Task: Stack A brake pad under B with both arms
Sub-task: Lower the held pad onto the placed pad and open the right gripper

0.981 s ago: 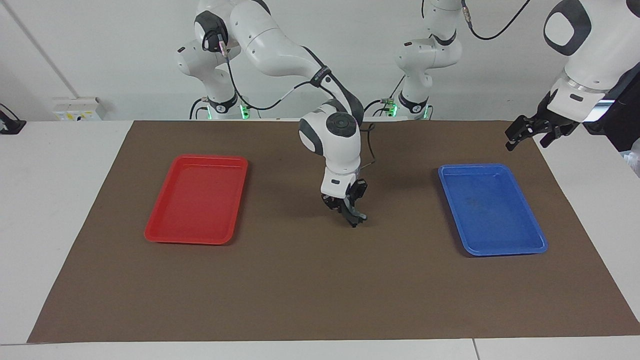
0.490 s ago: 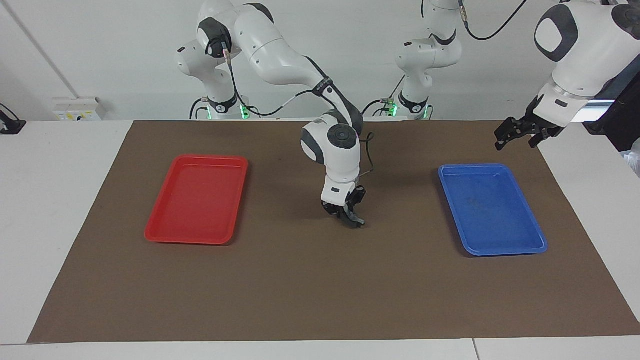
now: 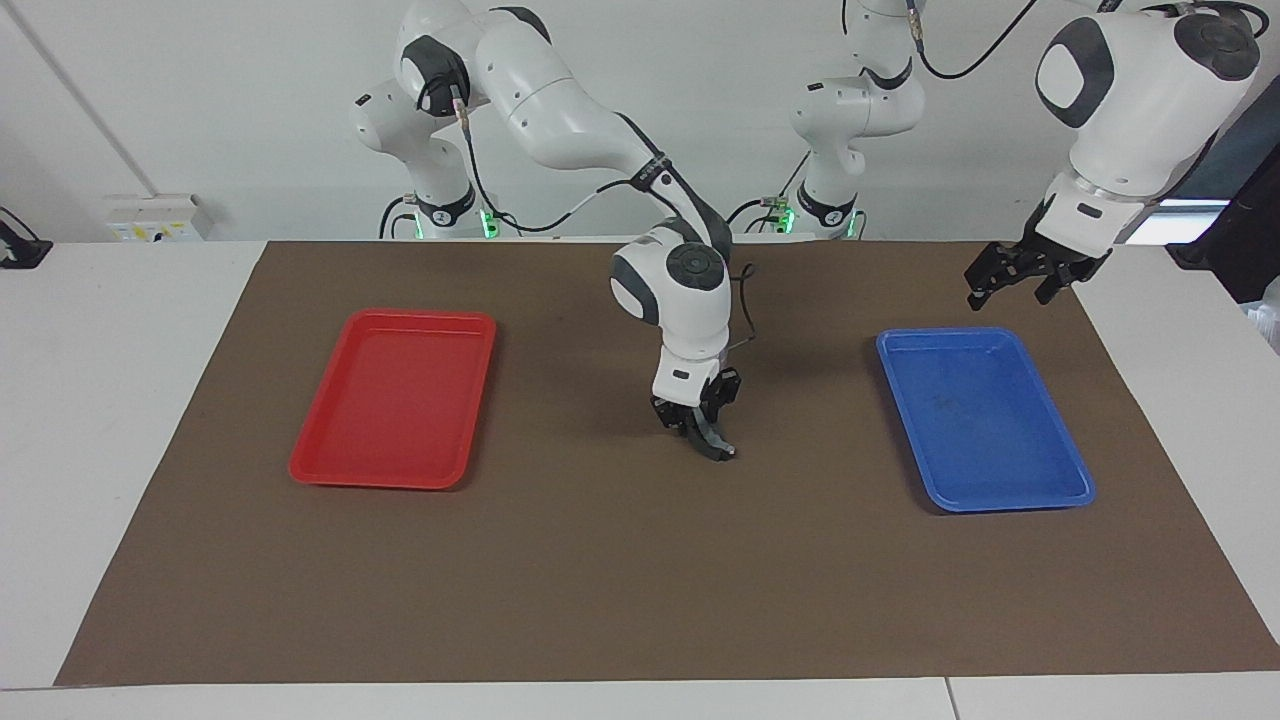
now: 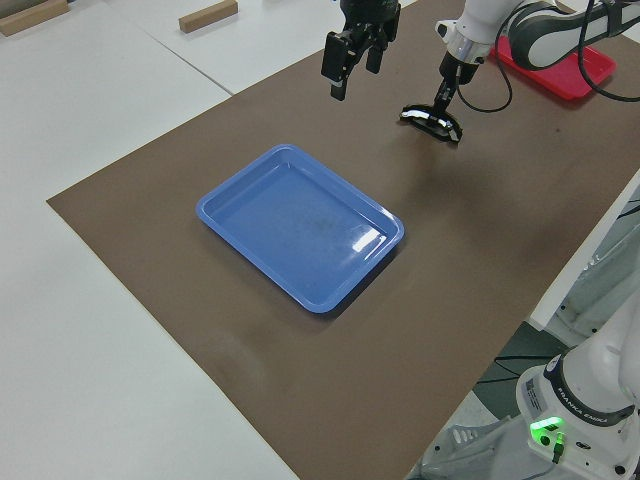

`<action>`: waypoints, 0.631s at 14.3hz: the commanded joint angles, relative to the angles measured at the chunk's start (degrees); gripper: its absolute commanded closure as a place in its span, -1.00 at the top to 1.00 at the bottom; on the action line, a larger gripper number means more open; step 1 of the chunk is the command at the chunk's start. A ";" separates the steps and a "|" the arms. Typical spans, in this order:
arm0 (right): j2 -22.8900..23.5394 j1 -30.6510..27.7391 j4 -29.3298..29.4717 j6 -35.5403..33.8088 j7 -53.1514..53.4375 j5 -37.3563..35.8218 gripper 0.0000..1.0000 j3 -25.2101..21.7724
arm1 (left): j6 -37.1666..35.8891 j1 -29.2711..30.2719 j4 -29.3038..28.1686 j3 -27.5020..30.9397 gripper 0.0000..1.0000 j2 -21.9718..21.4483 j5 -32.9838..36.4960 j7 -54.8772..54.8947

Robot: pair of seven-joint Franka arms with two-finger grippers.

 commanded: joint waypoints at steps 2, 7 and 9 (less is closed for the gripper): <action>-2.09 -1.25 0.74 -3.39 1.11 -2.06 0.99 0.30 | 0.61 0.00 -1.93 0.52 1.00 -1.82 -0.30 0.02; -13.67 -6.94 0.04 -13.92 1.11 -2.14 0.98 -1.02 | 0.53 0.44 -1.84 0.70 1.00 -1.82 -0.30 -0.06; -19.65 -13.00 -0.05 -23.04 0.59 -2.15 0.99 -1.02 | 0.53 0.61 -1.84 0.87 1.00 -1.82 -0.30 -0.06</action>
